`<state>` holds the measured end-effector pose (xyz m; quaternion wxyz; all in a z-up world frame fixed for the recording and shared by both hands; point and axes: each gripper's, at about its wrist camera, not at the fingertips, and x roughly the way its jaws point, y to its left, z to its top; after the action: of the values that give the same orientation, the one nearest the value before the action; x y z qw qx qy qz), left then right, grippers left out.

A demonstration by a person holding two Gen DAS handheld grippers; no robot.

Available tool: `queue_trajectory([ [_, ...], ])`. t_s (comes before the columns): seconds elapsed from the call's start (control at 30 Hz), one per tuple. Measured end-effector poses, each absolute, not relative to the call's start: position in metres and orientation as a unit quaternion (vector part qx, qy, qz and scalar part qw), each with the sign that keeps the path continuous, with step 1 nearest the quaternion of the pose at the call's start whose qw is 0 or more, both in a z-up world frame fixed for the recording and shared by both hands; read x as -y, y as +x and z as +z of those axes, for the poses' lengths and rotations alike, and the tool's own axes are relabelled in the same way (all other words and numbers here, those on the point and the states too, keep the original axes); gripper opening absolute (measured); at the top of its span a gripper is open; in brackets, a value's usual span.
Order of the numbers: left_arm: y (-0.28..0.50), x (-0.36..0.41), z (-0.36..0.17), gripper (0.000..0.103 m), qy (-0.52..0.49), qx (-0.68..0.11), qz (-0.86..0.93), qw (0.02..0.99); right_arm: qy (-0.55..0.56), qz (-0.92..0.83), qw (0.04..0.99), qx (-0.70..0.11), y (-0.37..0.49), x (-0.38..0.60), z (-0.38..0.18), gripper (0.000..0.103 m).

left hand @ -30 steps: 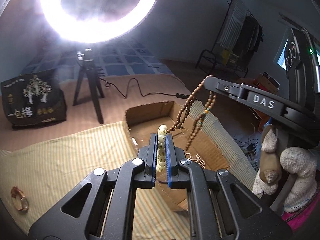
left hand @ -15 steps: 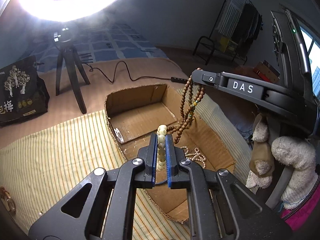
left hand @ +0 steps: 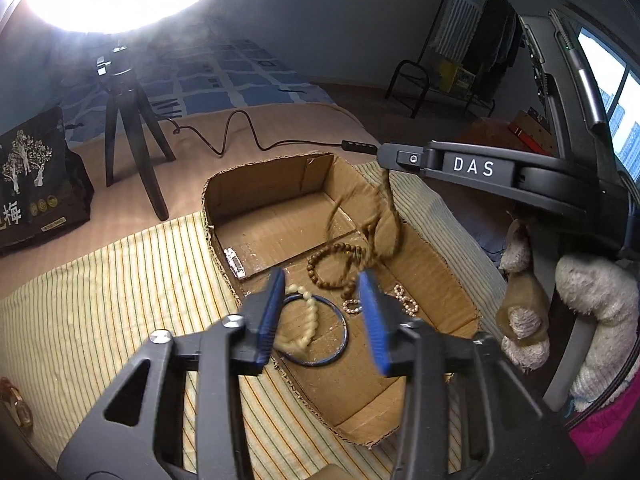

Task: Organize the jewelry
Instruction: 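Open both tools to release the bracelet and bead necklace in the box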

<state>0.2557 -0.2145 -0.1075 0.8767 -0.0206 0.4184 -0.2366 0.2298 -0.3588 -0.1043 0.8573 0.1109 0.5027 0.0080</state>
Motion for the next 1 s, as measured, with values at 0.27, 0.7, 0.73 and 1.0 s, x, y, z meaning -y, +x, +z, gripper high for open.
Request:
queue_trajectory([
  [0.27, 0.252, 0.209, -0.103, 0.039, -0.019, -0.416, -0.231, 0.879, 0.111, -0.001, 0.865, -0.488, 0.225, 0.360, -0.092, 0.055],
  [0.7, 0.240, 0.197, -0.086, 0.039, -0.019, -0.403, -0.224, 0.887, 0.098, -0.001, 0.869, -0.485, 0.218, 0.353, -0.076, 0.055],
  [0.73, 0.239, 0.195, -0.084, 0.039, -0.018, -0.401, -0.223, 0.888, 0.098, -0.001, 0.870, -0.484, 0.217, 0.352, -0.073, 0.055],
  [1.0, 0.226, 0.172, -0.068, 0.039, -0.015, -0.385, -0.210, 0.899, 0.098, -0.002, 0.876, -0.471, 0.205, 0.348, -0.054, 0.055],
])
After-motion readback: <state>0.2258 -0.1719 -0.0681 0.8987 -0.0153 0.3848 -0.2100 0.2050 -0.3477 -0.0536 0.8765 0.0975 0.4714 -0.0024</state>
